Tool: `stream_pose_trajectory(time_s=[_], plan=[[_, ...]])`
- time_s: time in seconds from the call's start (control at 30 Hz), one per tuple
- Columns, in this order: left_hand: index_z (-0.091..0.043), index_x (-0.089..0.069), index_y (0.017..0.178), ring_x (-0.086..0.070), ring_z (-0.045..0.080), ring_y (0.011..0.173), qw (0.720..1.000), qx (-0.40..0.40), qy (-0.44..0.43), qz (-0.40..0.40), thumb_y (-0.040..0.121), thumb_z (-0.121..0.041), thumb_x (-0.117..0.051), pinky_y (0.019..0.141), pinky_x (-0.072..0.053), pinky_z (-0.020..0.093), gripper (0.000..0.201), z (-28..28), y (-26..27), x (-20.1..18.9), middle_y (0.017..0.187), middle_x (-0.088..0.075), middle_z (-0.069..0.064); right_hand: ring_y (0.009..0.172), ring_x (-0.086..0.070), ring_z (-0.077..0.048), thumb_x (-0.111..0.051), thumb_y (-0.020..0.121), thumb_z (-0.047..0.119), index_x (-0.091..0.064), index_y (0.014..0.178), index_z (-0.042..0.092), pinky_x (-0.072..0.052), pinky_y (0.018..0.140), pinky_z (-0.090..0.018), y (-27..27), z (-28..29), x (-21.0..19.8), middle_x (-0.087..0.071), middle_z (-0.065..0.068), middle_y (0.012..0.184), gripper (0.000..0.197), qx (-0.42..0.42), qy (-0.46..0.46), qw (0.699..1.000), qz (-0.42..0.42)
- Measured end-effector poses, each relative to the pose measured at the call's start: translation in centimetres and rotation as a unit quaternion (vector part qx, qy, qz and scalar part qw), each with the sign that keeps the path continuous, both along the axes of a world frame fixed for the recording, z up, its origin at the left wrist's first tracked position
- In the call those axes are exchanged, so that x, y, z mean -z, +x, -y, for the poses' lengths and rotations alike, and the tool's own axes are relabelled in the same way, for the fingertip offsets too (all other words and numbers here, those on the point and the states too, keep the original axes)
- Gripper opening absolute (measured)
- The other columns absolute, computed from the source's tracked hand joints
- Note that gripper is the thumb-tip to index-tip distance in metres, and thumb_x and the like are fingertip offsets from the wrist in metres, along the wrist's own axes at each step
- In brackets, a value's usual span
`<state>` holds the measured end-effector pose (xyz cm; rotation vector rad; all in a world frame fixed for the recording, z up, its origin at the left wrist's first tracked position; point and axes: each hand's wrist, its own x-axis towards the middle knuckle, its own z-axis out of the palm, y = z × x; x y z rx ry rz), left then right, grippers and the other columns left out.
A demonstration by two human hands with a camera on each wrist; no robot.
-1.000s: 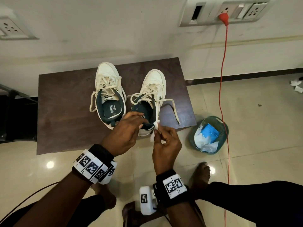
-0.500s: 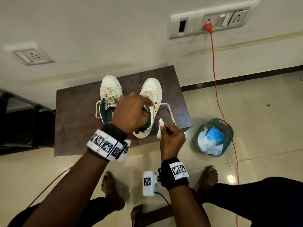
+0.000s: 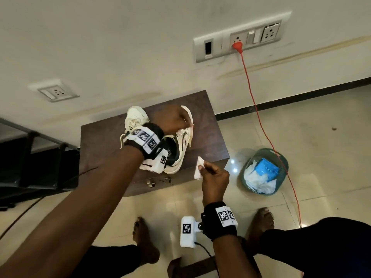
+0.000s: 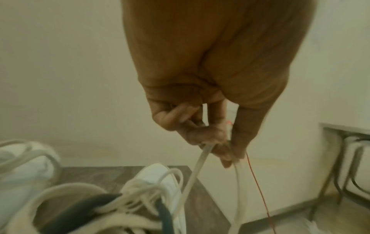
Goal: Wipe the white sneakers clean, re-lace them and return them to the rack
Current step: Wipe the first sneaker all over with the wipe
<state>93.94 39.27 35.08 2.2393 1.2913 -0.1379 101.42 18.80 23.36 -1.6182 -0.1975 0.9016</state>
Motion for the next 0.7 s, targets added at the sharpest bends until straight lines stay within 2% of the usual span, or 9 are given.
stream_pose_trajectory(time_s=[0.07, 0.17, 0.27, 0.33, 0.43, 0.53, 0.6, 0.67, 0.7], plan=[[-0.020, -0.077, 0.072, -0.073, 0.018, 0.069, 0.991, -0.113, 0.024, 0.065, 0.082, -0.029, -0.077, 0.072, -0.057, 0.028, 0.014, -0.8, -2.3, -0.9, 0.070, -0.075, -0.001, 0.066, -0.066, 0.004, -0.077, 0.080, -0.007, -0.078, 0.098, 0.005, -0.052, 0.066, -0.013, 0.0, -0.3, -0.2, -0.075, -0.004, 0.085, 0.022, 0.004, 0.008, 1.000, -0.015], [-0.016, -0.071, 0.068, -0.072, 0.023, 0.065, 0.970, -0.230, 0.079, 0.002, 0.077, -0.034, -0.071, 0.069, -0.061, 0.034, 0.020, -0.4, -5.9, -0.1, 0.064, -0.072, 0.004, 0.065, -0.066, 0.001, -0.075, 0.079, -0.010, -0.076, 0.096, 0.003, -0.053, 0.065, -0.015, -0.3, -0.8, -0.7, -0.074, -0.004, 0.082, 0.022, 0.018, 0.028, 0.998, -0.055], [-0.008, -0.073, 0.084, -0.070, 0.034, 0.085, 0.958, -0.227, 0.137, -0.112, 0.086, -0.037, -0.071, 0.067, -0.048, 0.031, 0.029, 2.8, -6.6, 0.9, 0.084, -0.072, 0.015, 0.068, -0.066, -0.007, -0.074, 0.079, -0.012, -0.076, 0.090, 0.005, -0.056, 0.069, -0.021, -0.5, -1.4, -1.1, -0.073, -0.003, 0.080, 0.020, 0.020, 0.034, 0.996, -0.079], [-0.008, -0.075, 0.090, -0.068, 0.036, 0.090, 0.946, -0.242, 0.184, -0.112, 0.091, -0.034, -0.068, 0.072, -0.047, 0.036, 0.027, 6.0, -6.1, 1.0, 0.091, -0.073, 0.015, 0.070, -0.064, -0.011, -0.072, 0.080, -0.012, -0.074, 0.085, 0.005, -0.056, 0.071, -0.027, -0.6, -1.6, -1.2, -0.071, -0.005, 0.079, 0.017, 0.009, 0.036, 0.996, -0.083], [-0.018, -0.071, 0.099, -0.069, 0.029, 0.092, 0.936, -0.269, 0.214, -0.075, 0.091, -0.041, -0.068, 0.075, -0.051, 0.037, 0.024, 11.7, -5.3, 1.7, 0.093, -0.074, 0.004, 0.070, -0.062, -0.012, -0.070, 0.083, -0.011, -0.068, 0.079, 0.008, -0.055, 0.072, -0.031, -0.2, -1.5, -1.0, -0.069, -0.004, 0.078, 0.020, 0.003, 0.036, 0.996, -0.086], [-0.021, -0.069, 0.101, -0.062, 0.026, 0.104, 0.954, -0.177, 0.240, -0.043, 0.083, -0.043, -0.074, 0.077, -0.049, 0.037, 0.029, 15.7, -4.6, 3.5, 0.100, -0.071, 0.001, 0.072, -0.062, -0.010, -0.068, 0.084, -0.011, -0.068, 0.079, 0.008, -0.053, 0.070, -0.030, 0.4, -1.1, -0.8, -0.069, 0.000, 0.077, 0.019, -0.011, 0.042, 0.996, -0.080], [-0.018, -0.068, 0.106, -0.053, 0.031, 0.120, 0.954, -0.118, 0.248, -0.121, 0.077, -0.051, -0.076, 0.088, -0.045, 0.044, 0.044, 16.5, -4.5, 5.5, 0.110, -0.068, 0.006, 0.075, -0.062, -0.016, -0.066, 0.085, -0.009, -0.069, 0.082, 0.008, -0.053, 0.067, -0.030, 0.8, -0.8, -0.8, -0.068, -0.004, 0.081, 0.018, -0.011, 0.048, 0.993, -0.106], [-0.016, -0.066, 0.112, -0.050, 0.035, 0.125, 0.952, -0.126, 0.224, -0.169, 0.079, -0.052, -0.075, 0.092, -0.042, 0.050, 0.050, 16.1, -4.6, 7.2, 0.118, -0.064, 0.011, 0.074, -0.063, -0.018, -0.067, 0.087, -0.006, -0.068, 0.088, 0.009, -0.051, 0.063, -0.029, 1.3, -0.5, -0.9, -0.068, -0.007, 0.085, 0.015, 0.005, 0.048, 0.986, -0.158], [-0.014, -0.065, 0.113, -0.050, 0.037, 0.124, 0.957, -0.134, 0.206, -0.153, 0.083, -0.045, -0.074, 0.092, -0.045, 0.051, 0.045, 15.7, -4.9, 8.0, 0.121, -0.061, 0.014, 0.073, -0.064, -0.018, -0.067, 0.087, -0.004, -0.069, 0.093, 0.007, -0.051, 0.062, -0.029, 1.4, -0.3, -1.0, -0.070, -0.007, 0.085, 0.012, 0.010, 0.051, 0.982, -0.183]])
